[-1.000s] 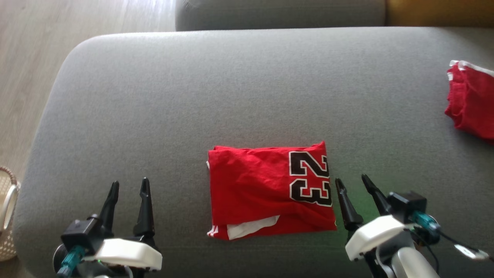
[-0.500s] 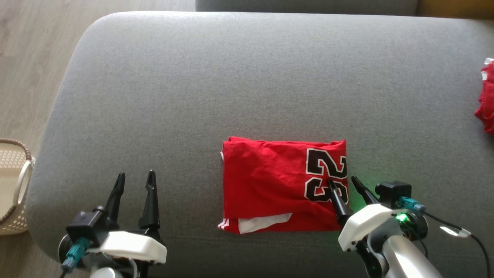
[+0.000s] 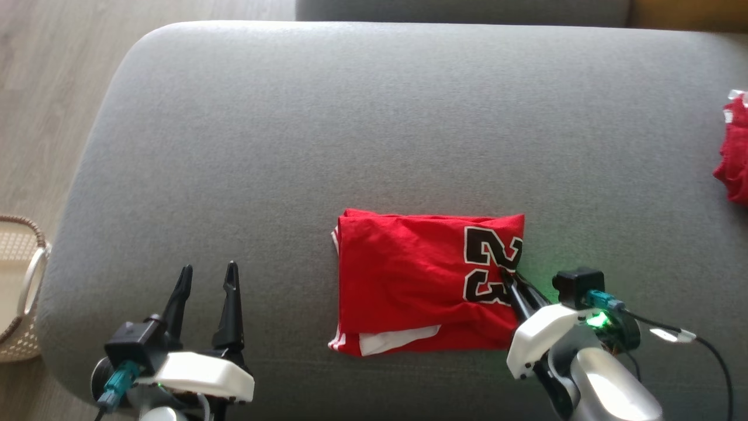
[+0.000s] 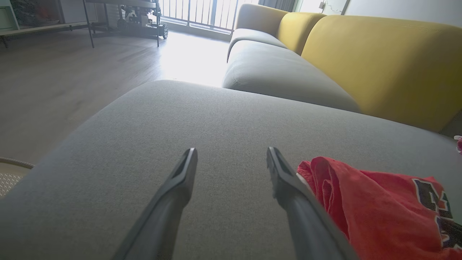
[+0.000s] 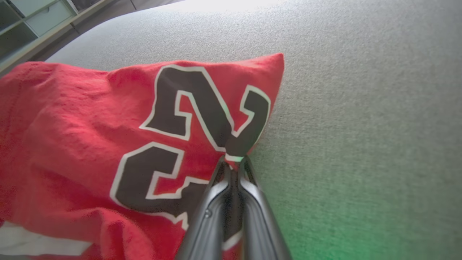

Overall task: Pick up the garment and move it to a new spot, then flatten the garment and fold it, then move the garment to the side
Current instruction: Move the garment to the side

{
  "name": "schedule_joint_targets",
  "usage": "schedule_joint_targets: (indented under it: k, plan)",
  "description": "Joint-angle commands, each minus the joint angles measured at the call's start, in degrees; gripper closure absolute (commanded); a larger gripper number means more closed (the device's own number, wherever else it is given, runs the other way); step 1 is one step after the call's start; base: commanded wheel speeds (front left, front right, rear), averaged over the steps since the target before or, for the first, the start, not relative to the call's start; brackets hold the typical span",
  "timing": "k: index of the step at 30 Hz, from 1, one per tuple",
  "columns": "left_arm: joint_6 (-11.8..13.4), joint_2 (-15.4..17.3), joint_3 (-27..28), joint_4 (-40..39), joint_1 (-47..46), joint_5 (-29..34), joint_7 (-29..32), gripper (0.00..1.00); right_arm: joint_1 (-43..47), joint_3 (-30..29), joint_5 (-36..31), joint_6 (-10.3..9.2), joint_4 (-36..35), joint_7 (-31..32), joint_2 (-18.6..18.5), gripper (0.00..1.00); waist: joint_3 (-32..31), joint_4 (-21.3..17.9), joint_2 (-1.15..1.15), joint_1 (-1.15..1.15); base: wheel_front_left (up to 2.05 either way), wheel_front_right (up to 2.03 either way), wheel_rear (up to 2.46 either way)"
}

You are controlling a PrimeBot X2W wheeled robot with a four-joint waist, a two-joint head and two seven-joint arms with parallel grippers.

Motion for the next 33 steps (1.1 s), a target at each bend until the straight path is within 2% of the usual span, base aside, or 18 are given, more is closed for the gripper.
schedule_joint_targets:
  k: [1, 7, 14, 20, 24, 33]
  plan:
    - [-0.2, 0.1, 1.5, -1.9, -2.2, 0.2, -0.7, 0.00, -2.7, 0.5, -1.3, -0.01, -1.0, -0.7, 0.3, 1.00, -0.2, -0.5, 0.00, 0.00, 0.00, 0.00, 0.00]
    - [-0.5, 0.1, 0.6, -3.1, -2.6, 0.2, -0.7, 0.00, -4.9, -2.9, -11.9, -0.01, -2.4, -0.9, 0.3, 1.00, 0.5, -3.7, 0.00, 0.00, 0.00, 0.00, 0.00]
    - [-1.8, 0.1, -0.8, -4.7, -5.5, 3.5, -0.7, 0.00, -10.9, -3.8, -19.5, -0.01, -7.1, 0.9, -1.0, 1.00, 5.1, -11.2, 0.00, 0.00, 0.00, 0.00, 0.00]
    - [-3.8, 0.6, -1.4, -5.1, -10.4, 7.0, -0.7, 0.00, -18.2, -3.3, -19.9, -0.01, -11.3, 3.2, -4.4, 1.00, 11.4, -18.0, 0.00, 0.00, 0.00, 0.00, 0.00]
    - [-4.8, 2.9, -2.1, -5.7, -15.0, 8.8, -0.7, 0.00, -24.5, -3.3, -17.8, -0.01, -13.1, 4.4, -6.9, 1.00, 17.2, -23.2, 0.00, 0.00, 0.00, 0.00, 0.00]
    - [-5.6, 7.9, -5.3, -6.2, -22.4, 10.7, -0.7, 0.00, -33.0, -6.6, -14.6, -0.01, -13.0, 4.6, -10.6, 1.00, 24.3, -28.1, 0.00, 0.00, 0.00, 0.00, 0.00]
